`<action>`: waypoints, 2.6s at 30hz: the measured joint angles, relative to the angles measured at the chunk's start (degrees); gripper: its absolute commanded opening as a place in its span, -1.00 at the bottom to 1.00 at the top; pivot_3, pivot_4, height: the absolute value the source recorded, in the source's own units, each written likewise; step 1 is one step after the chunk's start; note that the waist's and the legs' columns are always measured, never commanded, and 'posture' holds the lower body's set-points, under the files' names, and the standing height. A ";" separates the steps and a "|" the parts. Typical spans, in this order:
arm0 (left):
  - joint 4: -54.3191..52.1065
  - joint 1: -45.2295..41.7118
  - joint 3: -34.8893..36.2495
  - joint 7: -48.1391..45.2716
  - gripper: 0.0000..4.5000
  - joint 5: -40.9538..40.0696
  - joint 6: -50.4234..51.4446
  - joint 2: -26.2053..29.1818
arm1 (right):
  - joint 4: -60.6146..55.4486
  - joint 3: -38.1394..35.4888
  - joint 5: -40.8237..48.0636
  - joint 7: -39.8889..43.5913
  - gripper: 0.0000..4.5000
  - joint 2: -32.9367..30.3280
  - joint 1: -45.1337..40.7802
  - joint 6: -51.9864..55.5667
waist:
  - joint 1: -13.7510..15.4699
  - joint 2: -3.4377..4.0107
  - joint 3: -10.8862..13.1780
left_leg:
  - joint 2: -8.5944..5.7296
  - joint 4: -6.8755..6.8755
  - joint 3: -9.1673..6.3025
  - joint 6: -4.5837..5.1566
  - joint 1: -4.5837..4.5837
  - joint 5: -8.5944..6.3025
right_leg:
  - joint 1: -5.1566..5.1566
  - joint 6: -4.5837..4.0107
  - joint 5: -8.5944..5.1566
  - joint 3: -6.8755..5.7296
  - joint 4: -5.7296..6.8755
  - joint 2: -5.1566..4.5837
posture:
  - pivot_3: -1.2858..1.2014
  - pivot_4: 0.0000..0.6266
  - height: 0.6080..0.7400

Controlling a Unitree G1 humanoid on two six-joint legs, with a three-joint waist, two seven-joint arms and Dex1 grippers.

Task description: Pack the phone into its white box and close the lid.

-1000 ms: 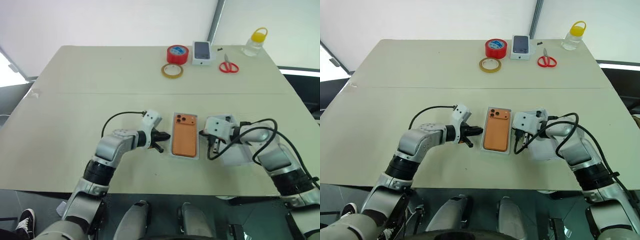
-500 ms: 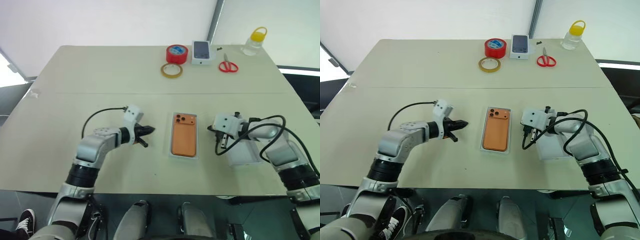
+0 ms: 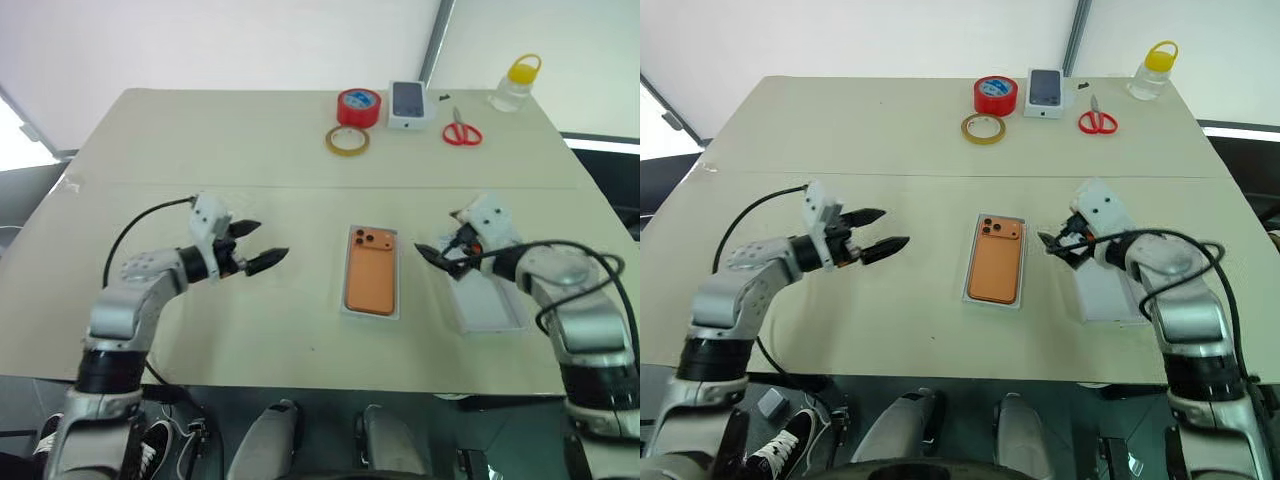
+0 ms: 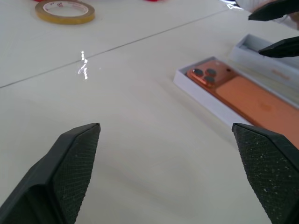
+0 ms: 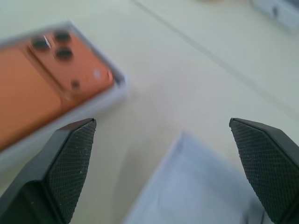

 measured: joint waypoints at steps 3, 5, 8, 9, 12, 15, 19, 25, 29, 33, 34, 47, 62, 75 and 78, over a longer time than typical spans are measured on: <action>-1.08 2.08 0.39 -1.79 1.00 -0.20 -4.87 0.24 | -7.62 -1.35 0.17 -3.03 0.99 1.33 5.53 4.22 | 0.01 0.06 0.00 | 0.02 0.03 0.00 0.04 0.02 -0.02 | 0.02 -0.04 0.02 -0.01 0.04 0.00 | 0.03 -0.52 1.00; -2.00 3.24 0.45 -2.84 1.00 -0.09 -8.41 0.35 | -11.83 -2.03 0.83 -4.55 0.99 1.66 9.50 7.56 | -0.09 0.06 0.00 | 0.02 0.02 0.00 0.06 0.02 -0.04 | 0.02 -0.04 0.02 -0.01 0.04 0.01 | 0.03 -0.52 1.00; -2.38 4.17 0.51 -3.89 1.00 -0.09 -11.82 0.57 | -16.34 -2.51 2.09 -6.62 0.99 2.83 11.33 13.32 | -0.33 0.12 0.04 | 0.03 0.00 0.01 0.06 0.02 -0.04 | -0.01 -0.04 0.02 0.00 0.05 0.02 | 0.03 -0.52 1.00; -2.41 4.39 0.52 -4.33 1.00 -0.15 -12.91 0.69 | -17.91 -2.49 2.43 -7.20 0.99 2.83 11.36 15.31 | -0.35 0.13 0.04 | 0.04 0.00 0.00 0.07 0.03 -0.04 | -0.01 -0.04 0.02 -0.01 0.05 0.02 | 0.03 -0.52 1.00; -2.42 5.51 0.65 -5.81 1.00 -0.26 -15.47 1.64 | -19.82 -2.54 3.74 -9.20 0.99 3.40 8.94 23.28 | -0.47 0.12 0.04 | 0.04 0.01 0.01 0.07 0.02 -0.04 | 0.00 -0.04 0.02 -0.01 0.04 0.02 | 0.03 -0.52 1.00; -2.39 6.53 0.62 -8.03 1.00 0.02 -18.46 3.01 | -19.86 -3.47 5.07 -11.16 0.99 4.34 3.81 33.24 | -0.34 0.16 0.06 | 0.04 0.00 0.00 0.07 0.03 -0.04 | 0.00 -0.06 0.01 -0.03 0.04 0.02 | 0.03 -0.52 1.00; -1.62 6.61 0.38 -9.91 1.00 1.61 -22.96 3.91 | -19.74 -3.61 7.56 -11.50 0.99 4.31 -4.99 45.83 | -0.26 0.19 0.08 | 0.03 -0.01 0.01 0.09 0.02 -0.05 | 0.00 -0.06 0.01 -0.03 0.02 0.01 | 0.03 -0.52 1.00; 0.14 6.10 -0.21 -9.56 1.00 2.47 -25.62 3.47 | -15.69 -0.56 13.55 -11.75 0.99 -0.64 -7.96 50.76 | -0.04 0.18 0.11 | -0.01 -0.01 0.01 0.18 -0.03 -0.10 | 0.04 -0.04 0.01 -0.07 -0.11 -0.05 | 0.03 -0.52 1.00; -0.15 6.32 -0.71 -8.45 1.00 2.87 -25.71 2.37 | -13.64 0.10 17.11 -13.09 0.99 -2.36 -7.95 50.77 | -0.25 0.19 0.11 | 0.02 0.01 0.03 0.19 -0.02 -0.10 | 0.02 -0.04 0.02 -0.06 -0.04 -0.03 | 0.03 -0.52 1.00; -0.67 7.33 -0.88 -7.49 1.00 3.04 -25.93 1.89 | -12.84 1.17 20.37 -15.56 0.99 -3.78 -8.33 50.77 | -0.49 0.20 0.11 | 0.04 0.01 0.03 0.19 -0.01 -0.10 | 0.01 -0.04 0.02 -0.07 -0.01 -0.01 | 0.03 -0.52 1.00; -0.89 7.68 -0.89 -7.36 1.00 3.07 -25.95 1.89 | -12.37 1.04 21.40 -16.34 0.99 -3.79 -8.59 50.77 | -0.51 0.20 0.11 | 0.04 0.02 0.03 0.19 -0.01 -0.10 | 0.02 -0.04 0.02 -0.06 -0.01 -0.01 | 0.03 -0.52 1.00; -1.12 7.90 -2.75 -4.80 1.00 4.15 -25.99 0.69 | -8.02 0.62 32.66 -27.92 -0.49 -5.16 -11.04 50.77 | -0.42 0.20 0.11 | 0.03 0.03 0.03 0.19 -0.02 -0.10 | 0.02 -0.04 0.02 -0.06 -0.01 -0.01 | 0.03 -0.52 1.00; -1.30 7.85 -2.83 -2.76 1.00 4.15 -25.35 0.68 | -5.02 0.06 39.82 -40.16 -0.97 -2.54 -13.33 50.78 | -0.64 0.19 0.11 | 0.04 0.06 0.03 0.20 -0.01 -0.10 | 0.03 -0.04 0.02 -0.06 0.00 0.00 | 0.03 -0.52 1.00; -0.11 4.46 -2.77 -0.89 1.00 4.12 -24.95 0.22 | 7.99 -5.69 35.13 -39.95 -0.97 15.80 -31.04 40.33 | -1.72 0.25 0.15 | 0.07 -0.02 0.03 0.16 -0.01 -0.07 | -0.07 -0.04 0.03 0.00 0.11 0.11 | 0.03 -0.52 1.00; -0.10 4.08 -2.55 0.33 1.00 4.07 -24.41 -0.31 | 11.14 -11.37 36.80 -38.96 -0.97 24.18 -31.72 33.94 | -1.68 0.25 0.15 | 0.06 0.00 0.03 0.16 -0.01 -0.07 | -0.05 -0.03 0.04 0.01 0.12 0.11 | 0.03 -0.52 1.00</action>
